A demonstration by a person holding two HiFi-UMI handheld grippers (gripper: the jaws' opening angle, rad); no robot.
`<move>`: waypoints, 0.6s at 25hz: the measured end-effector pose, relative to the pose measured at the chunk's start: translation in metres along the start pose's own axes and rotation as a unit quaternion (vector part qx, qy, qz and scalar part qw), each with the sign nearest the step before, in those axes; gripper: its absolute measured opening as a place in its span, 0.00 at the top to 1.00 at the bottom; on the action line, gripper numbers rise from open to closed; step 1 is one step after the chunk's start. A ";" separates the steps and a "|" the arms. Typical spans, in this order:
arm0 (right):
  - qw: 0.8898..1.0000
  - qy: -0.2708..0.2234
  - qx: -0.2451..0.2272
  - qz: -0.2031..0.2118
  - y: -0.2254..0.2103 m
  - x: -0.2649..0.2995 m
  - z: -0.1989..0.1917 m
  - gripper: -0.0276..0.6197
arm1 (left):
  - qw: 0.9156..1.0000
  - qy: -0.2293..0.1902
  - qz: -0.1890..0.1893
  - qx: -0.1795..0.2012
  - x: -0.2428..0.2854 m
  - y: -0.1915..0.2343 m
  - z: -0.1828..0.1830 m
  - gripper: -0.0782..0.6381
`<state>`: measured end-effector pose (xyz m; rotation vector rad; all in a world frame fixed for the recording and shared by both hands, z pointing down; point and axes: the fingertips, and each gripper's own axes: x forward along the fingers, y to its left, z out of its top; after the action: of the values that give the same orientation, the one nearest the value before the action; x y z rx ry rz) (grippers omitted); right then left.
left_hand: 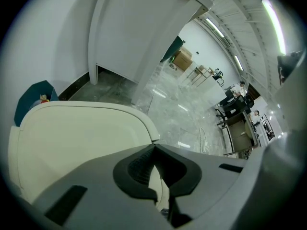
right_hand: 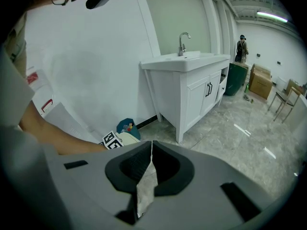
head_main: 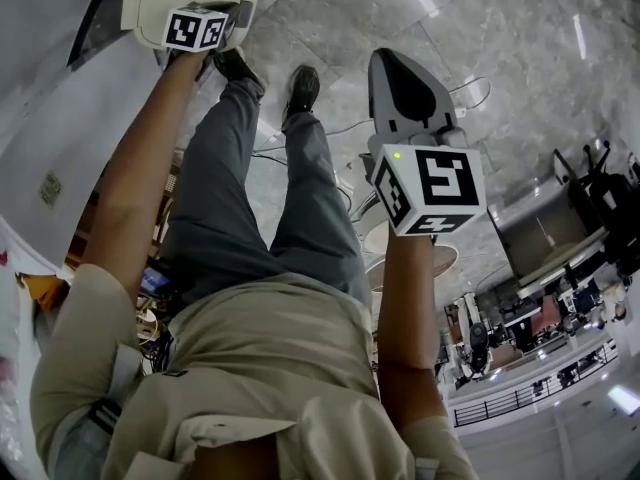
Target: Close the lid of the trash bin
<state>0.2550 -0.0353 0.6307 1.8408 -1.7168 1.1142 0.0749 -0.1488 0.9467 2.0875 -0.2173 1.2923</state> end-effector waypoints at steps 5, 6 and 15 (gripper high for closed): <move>1.000 -0.006 -0.014 0.008 0.018 -0.002 0.011 0.92 | 1.000 0.018 0.015 -0.012 -0.012 0.006 -0.008 0.87; 1.000 -0.008 -0.018 0.010 0.022 -0.005 0.015 0.92 | 1.000 0.017 0.015 -0.015 -0.018 0.005 -0.009 0.87; 0.996 -0.043 -0.066 0.030 0.069 -0.035 0.070 0.92 | 0.999 -0.034 0.027 0.003 -0.115 -0.009 0.018 0.87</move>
<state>0.2112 -0.0762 0.5459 1.7903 -1.8588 0.9319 0.0350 -0.1757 0.8406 2.1451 -0.3024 1.2568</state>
